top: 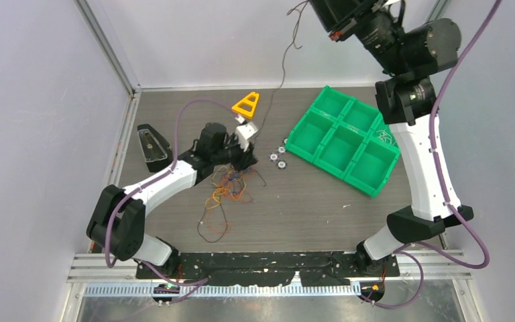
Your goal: Untangle the cables
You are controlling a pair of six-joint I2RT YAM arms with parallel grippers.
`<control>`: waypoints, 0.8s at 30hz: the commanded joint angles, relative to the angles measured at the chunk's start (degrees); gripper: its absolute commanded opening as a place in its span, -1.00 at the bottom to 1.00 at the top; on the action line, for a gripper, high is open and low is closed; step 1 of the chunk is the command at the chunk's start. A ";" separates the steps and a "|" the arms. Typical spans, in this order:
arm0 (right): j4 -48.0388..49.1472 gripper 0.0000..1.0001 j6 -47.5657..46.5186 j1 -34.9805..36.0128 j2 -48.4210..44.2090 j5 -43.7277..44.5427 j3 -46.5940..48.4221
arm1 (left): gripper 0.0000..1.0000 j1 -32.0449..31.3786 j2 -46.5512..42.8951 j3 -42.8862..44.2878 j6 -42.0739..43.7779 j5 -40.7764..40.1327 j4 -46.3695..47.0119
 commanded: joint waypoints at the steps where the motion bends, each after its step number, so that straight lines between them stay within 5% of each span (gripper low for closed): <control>1: 1.42 -0.89 -1.25 -3.75 -2.29 3.94 6.07 | -0.60 8.73 -4.96 -9.28 2.04 1.94 -5.83; 5: 0.85 -0.89 -1.39 -7.28 -2.86 3.81 6.17 | -0.04 11.86 -7.75 -10.21 2.47 4.94 -10.77; 12: -6.25 -0.89 -9.06 -10.71 -10.30 0.61 -8.29 | 0.58 12.30 -12.43 -8.35 3.63 4.09 -14.48; 18: -17.72 -0.89 -19.28 -15.96 -20.82 2.16 -23.74 | 0.99 12.30 -16.59 -4.52 4.27 2.83 -18.93; 24: -26.80 -0.89 -24.23 -19.64 -30.42 2.80 -36.18 | 0.99 12.30 -19.19 -2.84 2.41 5.99 -21.82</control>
